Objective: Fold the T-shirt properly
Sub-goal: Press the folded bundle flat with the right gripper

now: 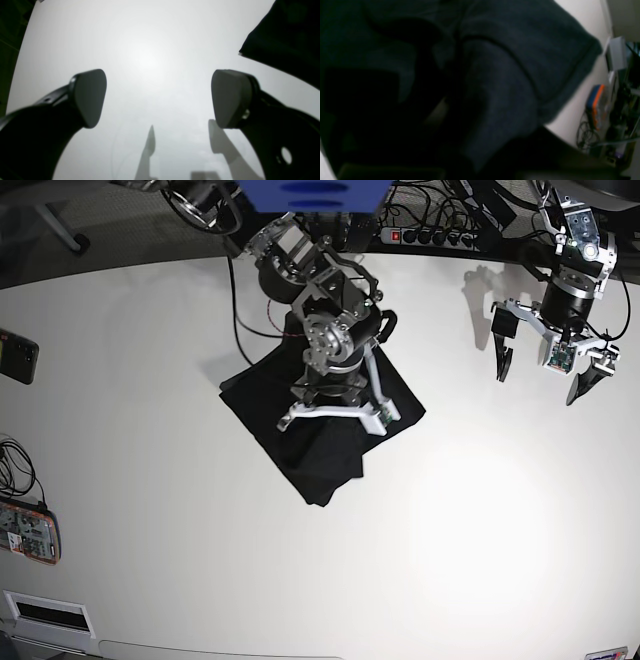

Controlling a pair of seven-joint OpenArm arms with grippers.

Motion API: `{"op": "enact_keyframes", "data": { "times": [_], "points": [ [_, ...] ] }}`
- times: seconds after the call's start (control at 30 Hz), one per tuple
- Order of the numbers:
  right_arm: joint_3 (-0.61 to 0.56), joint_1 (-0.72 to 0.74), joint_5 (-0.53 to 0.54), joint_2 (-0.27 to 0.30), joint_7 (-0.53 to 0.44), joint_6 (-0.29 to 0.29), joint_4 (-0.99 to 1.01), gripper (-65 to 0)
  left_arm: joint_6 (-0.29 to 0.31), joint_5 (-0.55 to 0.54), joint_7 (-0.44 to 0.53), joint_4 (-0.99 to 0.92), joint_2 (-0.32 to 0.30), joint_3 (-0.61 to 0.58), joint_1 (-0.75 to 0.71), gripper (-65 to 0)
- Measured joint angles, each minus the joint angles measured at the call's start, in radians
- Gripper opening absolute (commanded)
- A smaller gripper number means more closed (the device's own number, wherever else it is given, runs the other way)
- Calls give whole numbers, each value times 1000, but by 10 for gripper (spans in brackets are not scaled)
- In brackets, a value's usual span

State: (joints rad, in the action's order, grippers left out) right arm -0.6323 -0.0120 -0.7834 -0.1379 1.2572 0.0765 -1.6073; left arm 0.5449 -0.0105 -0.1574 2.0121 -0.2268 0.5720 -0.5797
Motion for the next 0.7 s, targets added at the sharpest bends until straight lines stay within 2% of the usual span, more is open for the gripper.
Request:
{"op": "enact_keyframes", "data": {
  "times": [0.1,0.2,0.37,0.47,0.57,0.7],
  "points": [
    [-45,0,30,-1,-26,76,79,-650,2,0,0,0,-1,0,-12,-6],
    [-45,0,82,1,-49,100,117,-650,1,1,-1,0,0,0,-16,-6],
    [-44,4,183,2,-106,101,123,-650,1,1,0,0,-1,0,-13,-6],
    [-44,2,284,3,-142,100,107,-645,1,2,0,0,0,0,-13,-6],
    [-44,0,374,2,-183,100,60,-465,1,4,0,0,0,0,-11,-6],
    [-46,6,433,1,-188,100,18,-253,0,4,0,0,0,0,-11,-6]
  ]
}}
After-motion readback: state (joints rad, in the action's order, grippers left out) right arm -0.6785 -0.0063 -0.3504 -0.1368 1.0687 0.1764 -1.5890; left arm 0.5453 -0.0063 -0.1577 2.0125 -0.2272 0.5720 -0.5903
